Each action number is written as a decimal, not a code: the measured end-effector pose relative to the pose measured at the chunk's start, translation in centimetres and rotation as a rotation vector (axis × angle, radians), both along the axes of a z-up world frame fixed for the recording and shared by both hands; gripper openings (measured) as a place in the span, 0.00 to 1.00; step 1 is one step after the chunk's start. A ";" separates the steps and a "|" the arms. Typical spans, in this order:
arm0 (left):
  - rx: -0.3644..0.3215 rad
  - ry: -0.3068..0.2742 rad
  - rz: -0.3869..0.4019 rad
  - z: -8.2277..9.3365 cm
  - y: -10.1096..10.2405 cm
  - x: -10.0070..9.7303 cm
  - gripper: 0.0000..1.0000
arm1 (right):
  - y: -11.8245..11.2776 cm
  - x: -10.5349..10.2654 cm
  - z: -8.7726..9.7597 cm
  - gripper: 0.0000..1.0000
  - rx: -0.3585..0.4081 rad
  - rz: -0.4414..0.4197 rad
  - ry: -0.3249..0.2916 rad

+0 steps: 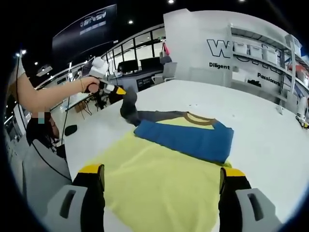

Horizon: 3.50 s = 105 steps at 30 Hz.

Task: Fold the garment on the visible template until the final outline fits inside the template.

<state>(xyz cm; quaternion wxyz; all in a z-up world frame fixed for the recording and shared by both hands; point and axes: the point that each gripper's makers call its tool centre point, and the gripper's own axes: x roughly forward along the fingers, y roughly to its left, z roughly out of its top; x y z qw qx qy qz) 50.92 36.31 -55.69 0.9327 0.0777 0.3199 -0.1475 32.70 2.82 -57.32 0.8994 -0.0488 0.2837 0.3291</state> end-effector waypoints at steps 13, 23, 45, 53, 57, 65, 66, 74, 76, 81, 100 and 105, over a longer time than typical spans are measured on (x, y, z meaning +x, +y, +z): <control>-0.053 -0.010 -0.139 1.5 -7.7 -0.8 0.07 | -0.3 -0.4 -0.3 0.98 0.007 -0.007 0.007; -0.144 -0.012 -0.190 2.5 -13.2 -0.2 0.07 | -0.7 -0.5 -0.3 0.99 0.018 -0.018 0.011; -0.267 0.007 -0.197 2.2 -23.4 0.2 0.07 | -1.2 -1.0 -0.9 0.99 0.023 -0.017 0.028; -0.266 0.008 -0.205 1.0 -26.2 -0.2 0.07 | -1.7 -1.1 -1.1 0.99 0.029 -0.028 0.032; -0.298 0.011 -0.195 0.6 -27.8 -0.5 0.06 | -2.4 -1.2 -1.4 0.99 0.032 -0.040 0.040; -0.386 -0.059 -0.176 2.9 -30.1 0.5 0.06 | -2.8 -1.2 -1.8 0.99 0.039 -0.055 0.045; -0.412 -0.080 -0.176 3.3 -30.7 0.6 0.06 | -2.9 -1.2 -1.9 0.99 0.039 -0.056 0.045; -0.421 -0.041 -0.186 0.4 -33.0 0.4 0.06 | -3.6 -1.6 -2.4 0.99 0.044 -0.075 0.055; -0.444 -0.019 -0.201 -0.5 -33.6 0.0 0.06 | -3.8 -1.7 -2.5 0.99 0.047 -0.082 0.058; -0.441 0.001 -0.247 -2.5 -34.6 -1.3 0.04 | -4.4 -1.7 -2.9 0.99 0.049 -0.097 0.065; -0.216 -0.252 -0.335 1.6 -30.3 -1.5 0.52 | -4.3 -0.1 -1.1 0.99 0.055 -0.088 0.027; -0.124 -0.279 -0.326 1.9 -27.6 -2.0 0.63 | -4.0 0.6 -0.2 0.98 0.070 -0.077 0.011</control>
